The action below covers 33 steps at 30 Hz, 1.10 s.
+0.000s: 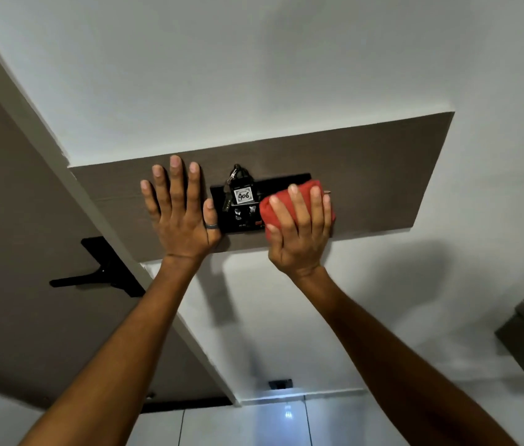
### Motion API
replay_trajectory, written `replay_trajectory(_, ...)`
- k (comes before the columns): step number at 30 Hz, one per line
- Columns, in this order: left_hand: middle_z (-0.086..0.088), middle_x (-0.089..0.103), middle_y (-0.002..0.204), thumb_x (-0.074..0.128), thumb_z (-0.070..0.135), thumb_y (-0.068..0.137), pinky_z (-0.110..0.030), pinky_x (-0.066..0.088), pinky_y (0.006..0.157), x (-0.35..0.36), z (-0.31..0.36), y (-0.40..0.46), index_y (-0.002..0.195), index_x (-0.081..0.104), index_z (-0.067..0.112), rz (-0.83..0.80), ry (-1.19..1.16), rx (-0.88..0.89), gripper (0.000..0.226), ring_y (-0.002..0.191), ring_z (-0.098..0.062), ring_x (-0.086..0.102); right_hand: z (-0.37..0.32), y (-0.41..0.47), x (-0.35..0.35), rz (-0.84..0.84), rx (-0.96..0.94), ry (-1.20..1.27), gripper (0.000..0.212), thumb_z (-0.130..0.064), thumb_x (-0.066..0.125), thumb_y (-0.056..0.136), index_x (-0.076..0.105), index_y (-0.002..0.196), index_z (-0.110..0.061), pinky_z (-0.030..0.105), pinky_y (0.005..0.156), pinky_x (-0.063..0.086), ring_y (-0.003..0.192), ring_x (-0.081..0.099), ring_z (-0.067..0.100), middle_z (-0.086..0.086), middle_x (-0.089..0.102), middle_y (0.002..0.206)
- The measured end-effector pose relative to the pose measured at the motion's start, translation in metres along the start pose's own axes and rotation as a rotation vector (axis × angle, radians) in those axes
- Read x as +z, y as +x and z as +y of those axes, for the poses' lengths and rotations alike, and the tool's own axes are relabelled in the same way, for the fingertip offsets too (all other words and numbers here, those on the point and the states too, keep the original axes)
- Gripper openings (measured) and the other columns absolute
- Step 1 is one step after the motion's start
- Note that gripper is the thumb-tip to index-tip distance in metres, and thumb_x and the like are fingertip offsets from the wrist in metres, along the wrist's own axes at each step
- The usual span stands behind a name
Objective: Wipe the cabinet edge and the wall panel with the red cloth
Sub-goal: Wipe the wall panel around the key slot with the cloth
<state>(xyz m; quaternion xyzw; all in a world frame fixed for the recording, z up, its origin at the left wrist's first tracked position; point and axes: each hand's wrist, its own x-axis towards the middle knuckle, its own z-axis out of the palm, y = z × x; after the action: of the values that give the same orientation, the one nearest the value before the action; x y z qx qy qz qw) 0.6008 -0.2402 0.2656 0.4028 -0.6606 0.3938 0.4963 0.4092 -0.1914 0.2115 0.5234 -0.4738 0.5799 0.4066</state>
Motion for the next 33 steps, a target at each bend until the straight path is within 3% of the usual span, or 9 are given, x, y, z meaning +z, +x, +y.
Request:
replay_trajectory(2, -0.019, 0.033, 0.160, 0.036, 0.029, 0.101, -0.048, 0.002, 0.128, 0.000, 0.000, -0.001, 0.157, 0.027, 0.007, -0.006, -0.015, -0.017, 0.061, 0.157, -0.023, -0.003, -0.009, 0.024, 0.013, 0.044, 0.057, 0.014, 0.043, -0.038, 0.045, 0.106, 0.059, 0.145, -0.024, 0.052, 0.129, 0.030, 0.155, 0.036, 0.032, 0.006, 0.051, 0.155)
replay_trajectory(4, -0.025, 0.042, 0.154, 0.037, 0.029, 0.100, -0.048, 0.002, 0.128, 0.001, -0.001, -0.001, 0.156, 0.031, 0.007, -0.010, -0.016, -0.019, 0.060, 0.157, -0.023, -0.003, -0.012, 0.037, 0.021, 0.064, 0.092, 0.013, 0.047, -0.039, 0.045, 0.104, 0.058, 0.147, -0.025, 0.052, 0.129, 0.028, 0.157, 0.034, 0.031, 0.004, 0.050, 0.157)
replay_trajectory(10, -0.020, 0.040, 0.155, 0.038, 0.029, 0.100, -0.047, 0.002, 0.128, 0.000, -0.001, -0.001, 0.157, 0.027, 0.007, 0.016, 0.010, 0.006, 0.062, 0.158, -0.023, -0.003, -0.002, -0.013, -0.003, -0.002, -0.001, -0.074, 0.041, -0.038, 0.038, 0.107, 0.059, 0.135, -0.016, 0.052, 0.124, 0.033, 0.140, 0.043, 0.041, 0.012, 0.053, 0.143)
replay_trajectory(14, -0.023, 0.043, 0.154, 0.036, 0.030, 0.101, -0.047, 0.002, 0.128, 0.001, -0.001, -0.001, 0.157, 0.029, 0.009, 0.021, -0.003, -0.001, 0.060, 0.158, -0.022, -0.004, -0.008, 0.025, 0.012, 0.049, 0.083, -0.036, 0.046, -0.040, 0.043, 0.105, 0.056, 0.146, -0.024, 0.051, 0.128, 0.031, 0.155, 0.036, 0.032, 0.007, 0.051, 0.154)
replay_trajectory(19, -0.019, 0.037, 0.158, 0.032, 0.032, 0.104, -0.048, 0.002, 0.128, 0.003, -0.002, -0.003, 0.158, 0.025, 0.010, 0.022, -0.019, 0.000, 0.059, 0.157, -0.023, -0.003, -0.008, 0.014, 0.014, 0.051, 0.076, -0.060, 0.046, -0.040, 0.040, 0.107, 0.057, 0.145, -0.021, 0.053, 0.127, 0.033, 0.152, 0.039, 0.036, 0.009, 0.052, 0.152)
replay_trajectory(22, -0.007, 0.015, 0.167, 0.033, 0.032, 0.104, -0.048, 0.002, 0.128, 0.000, -0.002, -0.002, 0.159, 0.023, 0.011, 0.028, -0.014, 0.015, 0.059, 0.158, -0.024, -0.003, -0.003, -0.018, 0.001, -0.004, 0.008, -0.094, 0.041, -0.037, 0.037, 0.110, 0.059, 0.137, -0.015, 0.053, 0.125, 0.034, 0.141, 0.045, 0.043, 0.014, 0.054, 0.145)
replay_trajectory(27, -0.012, 0.030, 0.159, 0.036, 0.031, 0.103, -0.049, 0.004, 0.128, -0.002, 0.000, 0.000, 0.157, 0.029, 0.009, 0.025, -0.043, -0.013, 0.059, 0.158, -0.023, -0.002, -0.010, 0.020, 0.006, 0.042, 0.033, -0.051, 0.044, -0.039, 0.038, 0.109, 0.059, 0.143, -0.020, 0.051, 0.128, 0.032, 0.154, 0.038, 0.034, 0.009, 0.054, 0.152)
replay_trajectory(33, -0.003, 0.013, 0.168, 0.033, 0.033, 0.104, -0.049, 0.005, 0.128, 0.001, -0.004, -0.003, 0.160, 0.024, 0.013, 0.024, -0.079, 0.016, 0.060, 0.158, -0.024, 0.001, -0.001, 0.027, 0.011, 0.066, -0.046, -0.046, 0.044, -0.043, 0.042, 0.107, 0.063, 0.140, -0.023, 0.051, 0.129, 0.030, 0.154, 0.038, 0.033, 0.009, 0.058, 0.149)
